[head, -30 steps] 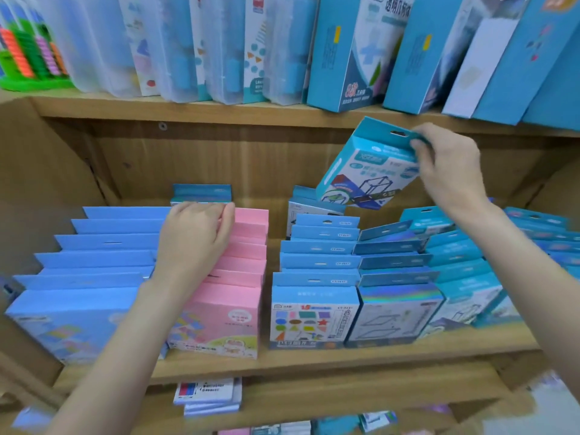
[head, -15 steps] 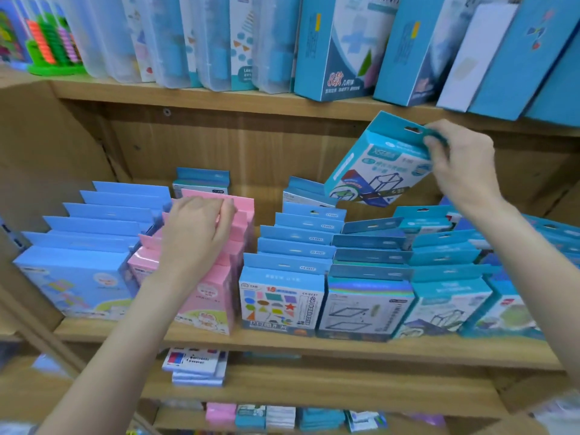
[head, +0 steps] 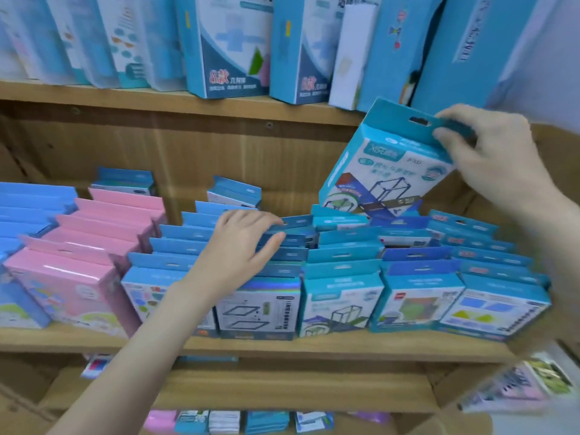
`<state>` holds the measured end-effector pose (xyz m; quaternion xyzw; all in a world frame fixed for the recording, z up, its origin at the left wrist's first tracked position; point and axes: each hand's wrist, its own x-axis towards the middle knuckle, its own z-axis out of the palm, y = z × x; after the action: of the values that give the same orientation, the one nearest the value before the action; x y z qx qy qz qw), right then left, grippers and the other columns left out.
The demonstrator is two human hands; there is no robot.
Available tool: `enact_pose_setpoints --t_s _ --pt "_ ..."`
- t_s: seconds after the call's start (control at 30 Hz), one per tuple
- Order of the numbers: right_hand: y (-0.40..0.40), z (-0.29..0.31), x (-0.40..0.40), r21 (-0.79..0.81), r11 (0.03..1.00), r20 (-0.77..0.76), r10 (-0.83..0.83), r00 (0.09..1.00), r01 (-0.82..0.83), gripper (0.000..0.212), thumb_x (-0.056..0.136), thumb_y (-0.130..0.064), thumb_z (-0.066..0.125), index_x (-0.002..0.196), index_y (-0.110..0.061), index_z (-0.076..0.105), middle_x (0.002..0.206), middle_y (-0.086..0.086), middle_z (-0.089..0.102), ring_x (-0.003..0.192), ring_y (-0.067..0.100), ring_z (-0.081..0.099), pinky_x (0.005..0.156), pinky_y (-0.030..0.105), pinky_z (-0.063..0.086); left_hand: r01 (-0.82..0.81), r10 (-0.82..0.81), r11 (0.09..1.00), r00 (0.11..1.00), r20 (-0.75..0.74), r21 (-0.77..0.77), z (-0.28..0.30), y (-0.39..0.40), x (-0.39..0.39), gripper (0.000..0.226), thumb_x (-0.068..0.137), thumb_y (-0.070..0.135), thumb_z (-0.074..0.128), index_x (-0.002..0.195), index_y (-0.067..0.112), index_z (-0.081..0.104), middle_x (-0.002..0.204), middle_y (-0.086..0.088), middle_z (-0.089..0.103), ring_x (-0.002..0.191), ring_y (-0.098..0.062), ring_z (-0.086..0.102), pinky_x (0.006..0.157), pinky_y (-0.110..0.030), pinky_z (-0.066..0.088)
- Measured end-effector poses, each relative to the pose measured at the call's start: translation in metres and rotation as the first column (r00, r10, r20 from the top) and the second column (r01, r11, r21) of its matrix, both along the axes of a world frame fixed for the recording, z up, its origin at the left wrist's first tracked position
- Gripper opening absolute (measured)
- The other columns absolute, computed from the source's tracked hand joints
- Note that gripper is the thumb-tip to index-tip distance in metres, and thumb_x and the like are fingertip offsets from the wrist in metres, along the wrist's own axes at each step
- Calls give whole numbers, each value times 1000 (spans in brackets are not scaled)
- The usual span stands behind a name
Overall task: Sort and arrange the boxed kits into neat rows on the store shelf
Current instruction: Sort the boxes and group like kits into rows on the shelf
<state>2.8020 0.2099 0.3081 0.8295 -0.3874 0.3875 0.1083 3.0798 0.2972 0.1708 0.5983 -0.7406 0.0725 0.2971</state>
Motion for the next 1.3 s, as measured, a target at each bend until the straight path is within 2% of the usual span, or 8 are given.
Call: enact_pose_setpoints --t_s 0.2,0.37,0.43,0.57,0.67,0.9,1.13,1.3 --pt "47 -14 -28 263 954 -157 188 970 -143 19 83 -22 49 91 -13 64 76 -5 61 70 -7 53 65 0 35 -24 6 989 992 125 146 -14 -7 -7 63 87 53 16 126 22 55 127 2 56 118 -23 48 99 -39 31" --pt "60 -78 -11 411 898 -277 285 918 -155 17 88 -22 58 99 -12 68 97 1 73 94 19 66 78 28 47 -59 39 988 989 141 144 -14 -7 -7 61 89 50 13 125 22 53 115 -2 62 106 -28 55 93 -41 37" --pt "55 -83 -8 412 902 -274 258 926 -130 19 90 -22 56 103 -12 67 104 1 72 100 20 64 80 25 44 -59 38 987 989 140 147 -13 -7 -8 62 88 51 13 125 22 53 114 -3 62 104 -28 54 93 -41 36" --pt "40 -47 -10 332 928 -149 226 963 -167 26 84 -25 48 92 -8 66 83 -7 63 73 6 54 69 3 34 -30 25 990 999 37 138 -9 -9 -5 67 85 55 14 124 18 53 118 0 56 109 -24 49 99 -38 27" --pt "25 -11 -7 232 967 -60 122 991 -105 15 88 -17 56 95 -8 66 85 2 64 76 14 55 63 14 34 -42 47 991 998 -34 127 -1 -14 -1 70 82 58 13 127 19 50 126 1 53 117 -24 45 102 -40 25" --pt "-16 -17 48 18 987 28 -162 986 161 23 92 -17 48 111 -14 60 108 16 67 99 39 60 82 43 46 -93 59 947 991 117 307 -2 -35 -5 53 94 55 23 127 25 51 143 3 39 131 -18 32 106 -34 17" --pt "-63 -60 76 -249 944 10 -221 975 216 33 70 7 59 100 -5 62 80 15 66 61 36 62 42 32 45 -96 59 936 991 119 338 0 -31 2 68 87 62 11 132 25 46 142 6 40 129 -14 34 110 -31 11" --pt "-92 -76 84 -133 976 -92 -187 978 174 32 73 8 57 101 -5 62 82 16 65 67 37 63 46 34 46 -89 67 937 995 74 337 -1 -35 3 80 78 65 3 133 24 45 139 9 42 127 -12 36 110 -30 14"
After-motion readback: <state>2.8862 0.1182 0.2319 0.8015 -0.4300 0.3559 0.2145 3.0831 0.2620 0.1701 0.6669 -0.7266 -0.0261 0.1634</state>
